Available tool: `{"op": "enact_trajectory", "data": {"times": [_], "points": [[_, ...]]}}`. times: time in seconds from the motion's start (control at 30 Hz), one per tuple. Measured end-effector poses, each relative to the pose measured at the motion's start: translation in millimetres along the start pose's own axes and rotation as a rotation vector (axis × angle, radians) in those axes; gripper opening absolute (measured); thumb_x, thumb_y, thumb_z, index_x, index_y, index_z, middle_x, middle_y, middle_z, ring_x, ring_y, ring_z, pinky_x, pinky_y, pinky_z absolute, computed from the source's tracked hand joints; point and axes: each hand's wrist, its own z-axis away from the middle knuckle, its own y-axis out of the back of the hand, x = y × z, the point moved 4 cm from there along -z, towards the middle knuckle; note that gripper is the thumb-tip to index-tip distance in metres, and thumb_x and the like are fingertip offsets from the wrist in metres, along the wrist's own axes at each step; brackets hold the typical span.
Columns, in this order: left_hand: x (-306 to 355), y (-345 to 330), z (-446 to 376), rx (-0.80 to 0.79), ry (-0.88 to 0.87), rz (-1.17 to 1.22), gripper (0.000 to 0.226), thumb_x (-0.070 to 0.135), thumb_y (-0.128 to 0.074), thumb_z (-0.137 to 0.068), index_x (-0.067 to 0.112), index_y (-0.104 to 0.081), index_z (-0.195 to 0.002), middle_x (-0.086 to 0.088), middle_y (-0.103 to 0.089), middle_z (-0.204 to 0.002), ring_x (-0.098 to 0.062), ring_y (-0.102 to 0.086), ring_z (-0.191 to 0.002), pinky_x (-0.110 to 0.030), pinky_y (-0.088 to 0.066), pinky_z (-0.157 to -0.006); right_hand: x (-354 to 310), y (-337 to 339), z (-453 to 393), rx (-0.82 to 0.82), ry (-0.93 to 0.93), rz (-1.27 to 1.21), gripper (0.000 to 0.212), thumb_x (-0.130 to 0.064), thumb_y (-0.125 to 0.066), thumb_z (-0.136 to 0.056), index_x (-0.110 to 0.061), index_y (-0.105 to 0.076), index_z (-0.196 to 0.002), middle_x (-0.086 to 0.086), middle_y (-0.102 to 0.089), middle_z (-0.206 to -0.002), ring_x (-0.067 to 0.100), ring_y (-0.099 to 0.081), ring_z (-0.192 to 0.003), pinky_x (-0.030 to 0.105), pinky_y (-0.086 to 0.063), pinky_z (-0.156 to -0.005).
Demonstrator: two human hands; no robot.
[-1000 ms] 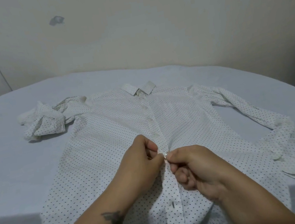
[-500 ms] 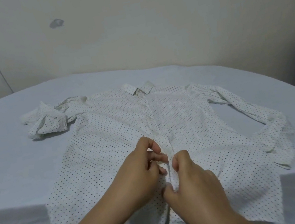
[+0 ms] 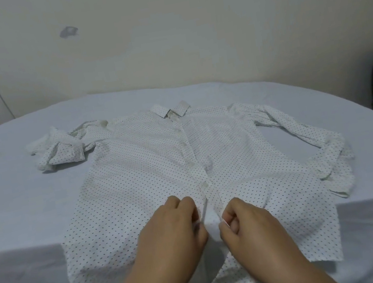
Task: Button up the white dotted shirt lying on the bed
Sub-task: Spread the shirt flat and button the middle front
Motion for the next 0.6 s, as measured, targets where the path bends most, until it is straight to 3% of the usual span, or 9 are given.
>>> {"op": "enact_trajectory", "data": {"times": [0.1,0.27,0.37,0.5,0.6], "points": [[-7,10,2,-0.018,0.087,0.161,0.008,0.036,-0.051,-0.09,0.032,-0.054,-0.085,0.013,-0.06,-0.078,-0.003,-0.057,-0.068,-0.024,-0.049,-0.06,3,2,1,-0.005,-0.013,-0.036,0.013,-0.035,-0.053,-0.094,-0.029,-0.051,-0.083,-0.01,-0.055,-0.075,0.005,-0.052,-0.067,0.022,-0.043,-0.058],[-26,14,-2,-0.223,0.26,0.682,0.022,0.013,-0.061,-0.088,0.034,-0.058,-0.086,0.006,-0.067,-0.076,-0.001,-0.057,-0.054,-0.014,-0.042,-0.048,7,3,-1,-0.056,-0.047,-0.165,0.013,-0.031,-0.056,-0.094,-0.03,-0.054,-0.082,-0.011,-0.053,-0.066,0.001,-0.047,-0.055,0.016,-0.037,-0.052],[-22,8,2,-0.222,0.18,0.555,0.03,0.011,-0.063,-0.084,0.039,-0.053,-0.088,0.01,-0.065,-0.082,-0.004,-0.063,-0.067,-0.017,-0.049,-0.058,7,1,-1,-0.083,-0.054,-0.183,0.008,-0.03,-0.058,-0.093,-0.03,-0.058,-0.085,-0.011,-0.056,-0.068,-0.001,-0.049,-0.055,0.015,-0.038,-0.052],[-13,3,8,-0.141,0.066,0.368,0.016,0.024,-0.064,-0.085,0.039,-0.059,-0.081,0.014,-0.061,-0.085,-0.002,-0.061,-0.076,-0.029,-0.053,-0.073,9,-3,2,-0.105,-0.083,-0.222,0.01,-0.031,-0.062,-0.091,-0.028,-0.062,-0.081,-0.008,-0.062,-0.069,0.001,-0.054,-0.058,0.018,-0.044,-0.056],[-9,1,13,-0.087,0.004,0.239,0.006,0.035,-0.065,-0.085,0.038,-0.061,-0.089,0.018,-0.05,-0.096,0.0,-0.057,-0.077,-0.025,-0.052,-0.071,10,-4,4,-0.106,-0.089,-0.219,0.014,-0.031,-0.061,-0.091,-0.028,-0.06,-0.078,-0.01,-0.059,-0.066,-0.002,-0.052,-0.053,0.015,-0.04,-0.053]]}}
